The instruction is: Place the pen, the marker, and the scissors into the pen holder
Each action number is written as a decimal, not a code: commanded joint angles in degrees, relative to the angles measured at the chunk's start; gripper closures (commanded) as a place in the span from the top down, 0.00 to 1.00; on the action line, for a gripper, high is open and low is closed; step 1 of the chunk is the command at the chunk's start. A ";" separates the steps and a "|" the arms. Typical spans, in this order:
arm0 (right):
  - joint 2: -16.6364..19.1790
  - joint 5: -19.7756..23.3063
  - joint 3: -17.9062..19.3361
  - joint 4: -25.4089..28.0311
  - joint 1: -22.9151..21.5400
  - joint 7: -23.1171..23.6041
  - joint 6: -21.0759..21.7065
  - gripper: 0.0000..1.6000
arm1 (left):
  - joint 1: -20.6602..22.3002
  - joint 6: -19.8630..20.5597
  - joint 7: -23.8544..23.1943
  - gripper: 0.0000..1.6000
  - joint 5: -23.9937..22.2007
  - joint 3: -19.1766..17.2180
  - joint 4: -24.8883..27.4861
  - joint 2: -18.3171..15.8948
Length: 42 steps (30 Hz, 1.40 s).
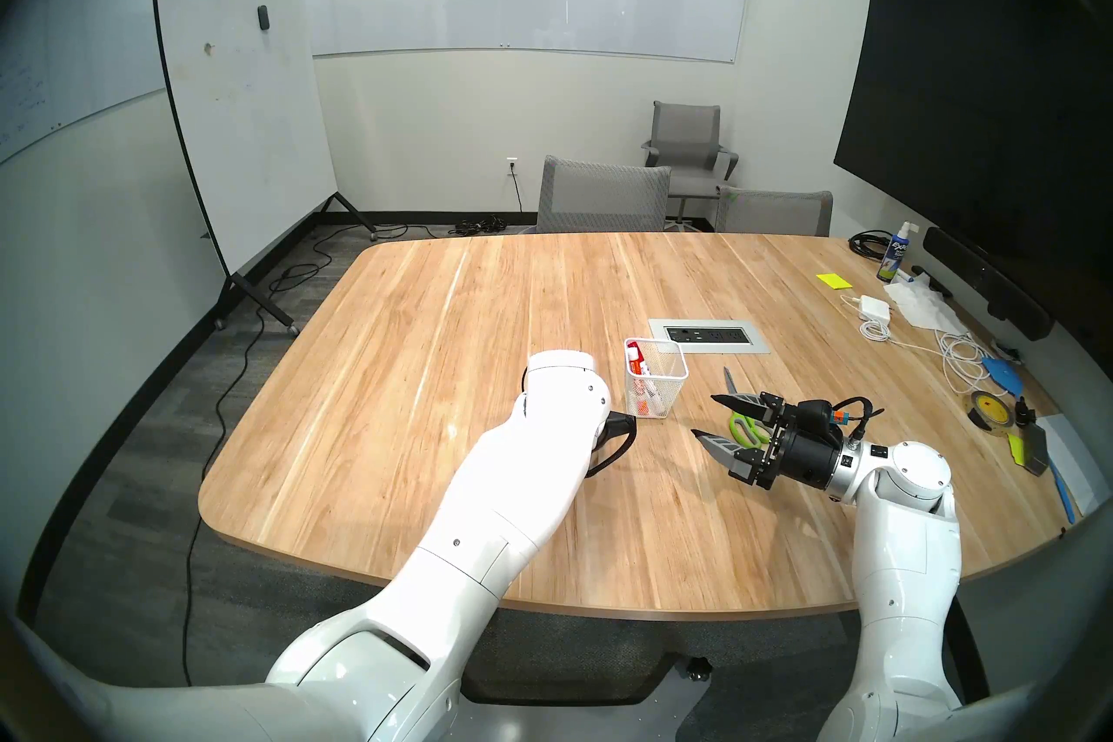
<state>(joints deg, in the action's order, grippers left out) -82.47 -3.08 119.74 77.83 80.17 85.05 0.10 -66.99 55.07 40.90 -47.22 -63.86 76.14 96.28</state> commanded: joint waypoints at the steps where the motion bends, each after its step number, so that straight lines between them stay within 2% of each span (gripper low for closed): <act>1: 0.15 0.33 -0.13 0.94 -0.75 -0.05 0.06 1.00 | -1.02 -0.68 2.23 0.00 1.81 0.51 4.42 -0.96; 8: 0.11 0.27 -0.08 0.92 -0.78 -0.05 0.04 1.00 | -1.92 -1.95 1.73 0.00 3.51 2.19 8.77 -3.20; 15: 0.07 0.20 -0.04 0.88 -0.81 -0.05 0.00 1.00 | -1.76 -3.21 -1.19 0.00 5.60 5.19 14.23 -7.46; 25: 0.04 0.14 0.00 0.88 -0.83 -0.05 -0.01 1.00 | -2.88 -8.23 -9.09 0.00 8.75 8.88 22.06 -15.71; 26: 0.03 0.14 0.01 0.89 -0.83 -0.05 0.00 1.00 | -2.74 -8.75 -10.00 0.00 9.41 8.77 21.61 -15.76; 27: 0.03 0.13 0.01 0.88 -0.83 -0.05 0.00 1.00 | -3.20 -9.36 -11.27 0.00 9.22 9.24 23.37 -17.44; 35: 0.01 0.10 0.04 0.89 -0.84 -0.05 0.00 1.00 | -5.08 -13.79 -19.41 0.00 11.96 9.58 28.52 -22.90; 42: -0.01 0.07 0.06 0.89 -0.85 -0.05 0.00 1.00 | -6.22 -20.65 -27.13 0.00 13.61 10.12 31.21 -28.40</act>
<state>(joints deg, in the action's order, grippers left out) -82.63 -3.39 119.95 77.82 80.03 85.05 0.10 -72.59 40.34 19.68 -35.05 -53.59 103.07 73.80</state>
